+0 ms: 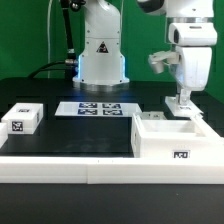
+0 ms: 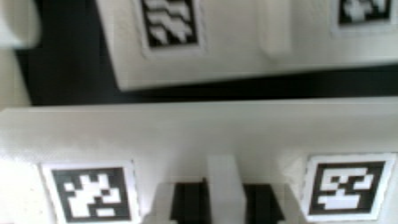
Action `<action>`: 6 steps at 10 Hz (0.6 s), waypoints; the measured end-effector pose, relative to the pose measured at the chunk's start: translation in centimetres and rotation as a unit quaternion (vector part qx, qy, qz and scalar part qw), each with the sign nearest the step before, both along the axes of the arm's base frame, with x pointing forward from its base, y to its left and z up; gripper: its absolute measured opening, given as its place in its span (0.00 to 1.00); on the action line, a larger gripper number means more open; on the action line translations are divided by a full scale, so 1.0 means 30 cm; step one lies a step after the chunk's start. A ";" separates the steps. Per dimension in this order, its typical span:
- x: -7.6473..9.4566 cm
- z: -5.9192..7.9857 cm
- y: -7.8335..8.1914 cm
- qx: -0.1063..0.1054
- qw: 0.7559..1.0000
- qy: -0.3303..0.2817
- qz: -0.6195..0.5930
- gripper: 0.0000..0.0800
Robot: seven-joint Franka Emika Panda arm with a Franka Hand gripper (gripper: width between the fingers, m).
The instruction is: Assemble cabinet
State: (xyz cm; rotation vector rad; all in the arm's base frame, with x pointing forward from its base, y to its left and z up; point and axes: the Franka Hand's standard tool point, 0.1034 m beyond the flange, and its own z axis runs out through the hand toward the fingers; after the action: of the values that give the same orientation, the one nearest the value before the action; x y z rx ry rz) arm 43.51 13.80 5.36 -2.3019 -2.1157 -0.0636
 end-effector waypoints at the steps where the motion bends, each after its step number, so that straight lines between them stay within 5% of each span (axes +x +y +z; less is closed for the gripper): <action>1: 0.008 -0.004 -0.032 0.000 1.000 -0.001 0.006 0.09; 3: 0.018 -0.008 -0.079 0.000 1.000 0.000 -0.005 0.09; 6: 0.040 0.002 -0.077 0.001 1.000 -0.004 -0.007 0.09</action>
Offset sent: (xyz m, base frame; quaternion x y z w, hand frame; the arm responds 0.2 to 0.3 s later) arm 0.0000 0.0000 0.0000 0.0000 0.0000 0.0000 1.0000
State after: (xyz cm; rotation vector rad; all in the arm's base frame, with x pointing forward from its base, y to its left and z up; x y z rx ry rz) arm 44.70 11.50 5.41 -2.3194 -2.1024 -0.0737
